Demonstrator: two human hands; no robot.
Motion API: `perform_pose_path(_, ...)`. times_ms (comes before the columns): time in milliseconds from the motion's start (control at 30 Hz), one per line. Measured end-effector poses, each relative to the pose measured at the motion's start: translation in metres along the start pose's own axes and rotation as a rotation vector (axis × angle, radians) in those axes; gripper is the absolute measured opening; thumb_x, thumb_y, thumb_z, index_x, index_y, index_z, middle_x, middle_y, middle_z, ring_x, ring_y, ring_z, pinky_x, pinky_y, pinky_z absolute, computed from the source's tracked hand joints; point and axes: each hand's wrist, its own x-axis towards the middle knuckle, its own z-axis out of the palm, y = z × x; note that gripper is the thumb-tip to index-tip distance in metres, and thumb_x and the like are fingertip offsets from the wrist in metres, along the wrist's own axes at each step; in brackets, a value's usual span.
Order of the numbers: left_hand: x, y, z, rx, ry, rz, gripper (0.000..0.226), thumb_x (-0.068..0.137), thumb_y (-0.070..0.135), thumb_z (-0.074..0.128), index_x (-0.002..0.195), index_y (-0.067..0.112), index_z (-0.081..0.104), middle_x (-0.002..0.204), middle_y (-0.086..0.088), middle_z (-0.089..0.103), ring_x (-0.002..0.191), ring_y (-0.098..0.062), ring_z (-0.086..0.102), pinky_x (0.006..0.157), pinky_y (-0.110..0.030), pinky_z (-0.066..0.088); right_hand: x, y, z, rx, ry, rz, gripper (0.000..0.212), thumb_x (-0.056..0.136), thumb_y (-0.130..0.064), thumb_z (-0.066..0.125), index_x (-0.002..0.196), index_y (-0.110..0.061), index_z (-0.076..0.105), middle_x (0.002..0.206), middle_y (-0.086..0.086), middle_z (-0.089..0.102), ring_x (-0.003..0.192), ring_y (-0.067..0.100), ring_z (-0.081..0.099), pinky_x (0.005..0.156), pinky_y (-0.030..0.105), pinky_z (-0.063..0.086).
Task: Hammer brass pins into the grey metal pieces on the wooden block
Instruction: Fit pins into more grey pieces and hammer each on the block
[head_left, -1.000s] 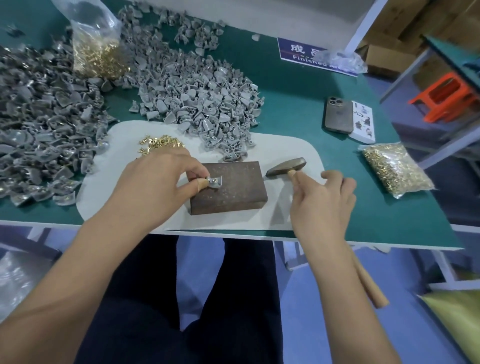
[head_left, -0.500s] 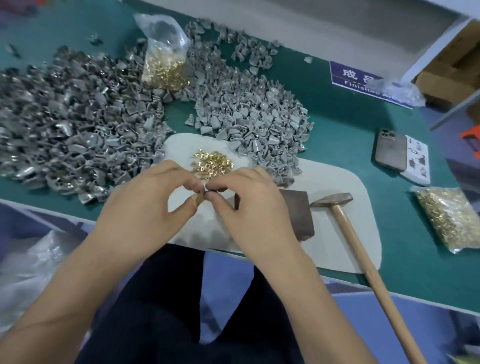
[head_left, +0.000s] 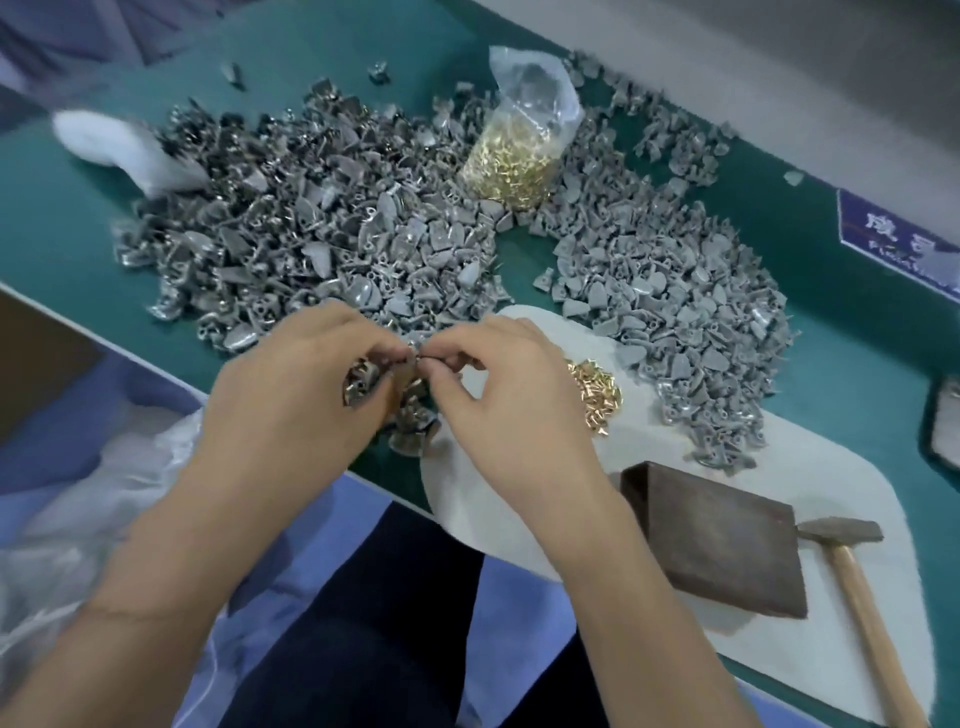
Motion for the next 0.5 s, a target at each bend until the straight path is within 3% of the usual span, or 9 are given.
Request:
perform_pose_path(133,0.011,-0.011,0.000,0.004,0.036,-0.049,0.023,0.086,0.029,0.061,0.105,0.030,0.073,0.104,0.012,0.063,0.099,-0.016,0.060,0.065,-0.038,0.053,0.022,-0.002,0.009,0.034,-0.005,0.021,0.010,0.092,-0.026,0.069,0.099,-0.028,0.077,0.094,-0.010,0.068,0.098,0.016,0.059,0.088,0.041,0.049)
perform_pose_path(233,0.014,-0.016,0.001,0.025,0.039,-0.072,0.028,0.088,0.030,0.060,0.114,0.033,0.069,0.110,0.013,0.063,0.103,-0.015,0.059,0.064,-0.032,0.047,0.032,-0.002,0.018,0.055,-0.009,0.024,0.009,0.093,-0.024,0.070,0.099,-0.026,0.076,0.095,-0.010,0.068,0.099,0.016,0.059,0.086,0.039,0.050)
perform_pose_path(400,0.012,-0.018,0.001,-0.057,0.043,-0.098,0.040,0.087,0.040,0.057,0.127,0.042,0.056,0.104,0.022,0.058,0.082,0.004,0.040,0.059,-0.025,0.036,0.035,-0.004,0.031,0.050,-0.030,0.022,0.008,0.093,-0.023,0.069,0.097,-0.025,0.075,0.095,-0.010,0.066,0.099,0.015,0.058,0.085,0.039,0.050)
perform_pose_path(500,0.013,-0.014,0.006,-0.079,0.056,-0.083,0.039,0.088,0.036,0.061,0.126,0.042,0.056,0.103,0.024,0.058,0.084,0.013,0.045,0.058,-0.020,0.037,0.034,-0.002,0.029,0.057,-0.027,0.013,0.012,0.094,-0.020,0.067,0.102,-0.024,0.075,0.097,-0.010,0.066,0.099,0.014,0.058,0.085,0.038,0.050)
